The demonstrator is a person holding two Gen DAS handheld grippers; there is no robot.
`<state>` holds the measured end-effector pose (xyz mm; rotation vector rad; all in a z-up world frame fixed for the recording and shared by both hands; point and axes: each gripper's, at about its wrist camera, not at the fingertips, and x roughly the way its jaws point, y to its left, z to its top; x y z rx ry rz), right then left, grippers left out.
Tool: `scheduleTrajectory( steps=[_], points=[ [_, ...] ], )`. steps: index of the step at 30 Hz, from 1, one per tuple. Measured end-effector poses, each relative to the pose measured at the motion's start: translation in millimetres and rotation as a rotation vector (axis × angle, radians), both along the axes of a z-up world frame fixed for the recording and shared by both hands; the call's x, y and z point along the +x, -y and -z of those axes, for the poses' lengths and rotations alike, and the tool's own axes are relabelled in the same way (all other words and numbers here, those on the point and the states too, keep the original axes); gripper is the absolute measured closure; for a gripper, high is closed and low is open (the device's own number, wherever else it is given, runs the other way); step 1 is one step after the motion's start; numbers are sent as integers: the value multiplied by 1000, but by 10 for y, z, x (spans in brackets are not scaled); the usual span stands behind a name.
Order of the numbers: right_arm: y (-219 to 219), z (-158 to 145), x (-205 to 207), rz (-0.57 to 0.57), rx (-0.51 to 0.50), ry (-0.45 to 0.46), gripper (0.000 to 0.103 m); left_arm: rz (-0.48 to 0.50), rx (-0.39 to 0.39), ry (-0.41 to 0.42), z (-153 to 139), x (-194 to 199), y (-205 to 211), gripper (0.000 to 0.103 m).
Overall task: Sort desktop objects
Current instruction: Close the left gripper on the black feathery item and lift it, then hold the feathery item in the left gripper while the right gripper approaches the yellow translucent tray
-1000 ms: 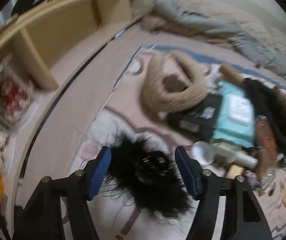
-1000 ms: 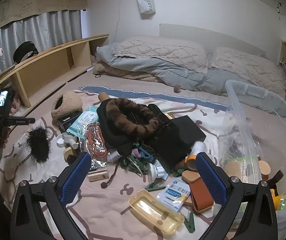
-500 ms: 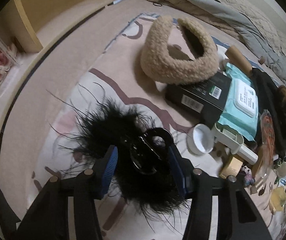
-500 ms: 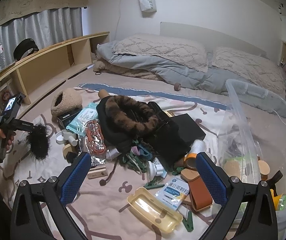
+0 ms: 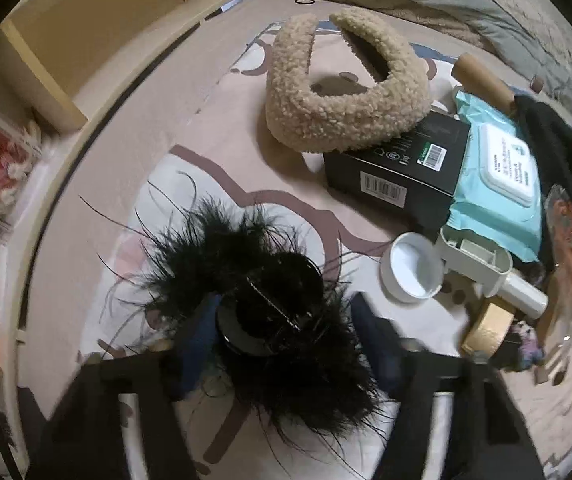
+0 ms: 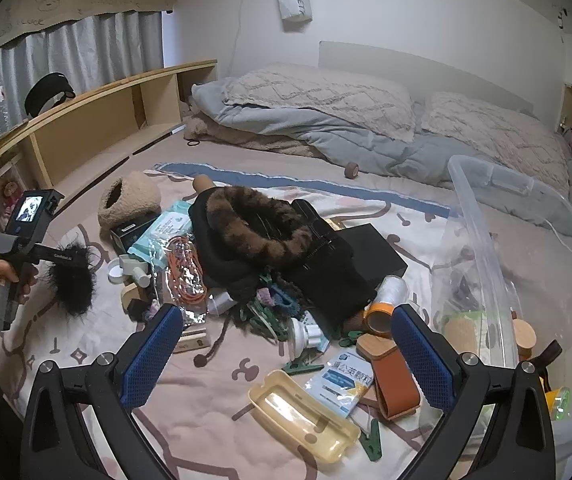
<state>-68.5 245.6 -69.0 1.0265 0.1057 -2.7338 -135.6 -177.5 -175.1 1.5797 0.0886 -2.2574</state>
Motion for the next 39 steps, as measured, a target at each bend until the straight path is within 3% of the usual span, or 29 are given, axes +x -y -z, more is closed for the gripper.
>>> scheduleTrajectory(
  steps=[1,6,10,14,19,24,27,31,36,39],
  points=[
    [-4,2,1,0,1,0,0,-1,-3,6,5,-2,12,57],
    [-34,-2,12,2,-2,2,0,-7,69,-21,-60,61,99,58],
    [-43,-7,28,2,4,2,0,50,146,-55,-213,132,28,59],
    [-63,-13,40,10,3,0,0,167,191,-89,-401,233,-178,59],
    [-95,0,32,21,6,6,0,383,218,-134,-637,378,-687,59],
    [-102,20,24,26,15,14,0,670,202,-95,-596,541,-1364,59],
    [-101,22,27,27,17,16,0,868,176,-29,-413,696,-1831,59],
    [-110,32,34,22,20,20,0,1058,137,47,-184,952,-2252,59],
    [-139,101,41,9,32,41,0,1147,20,46,-44,1085,-2511,57],
    [-169,170,37,4,36,67,0,1142,-5,31,-45,1061,-2520,39]
  ],
)
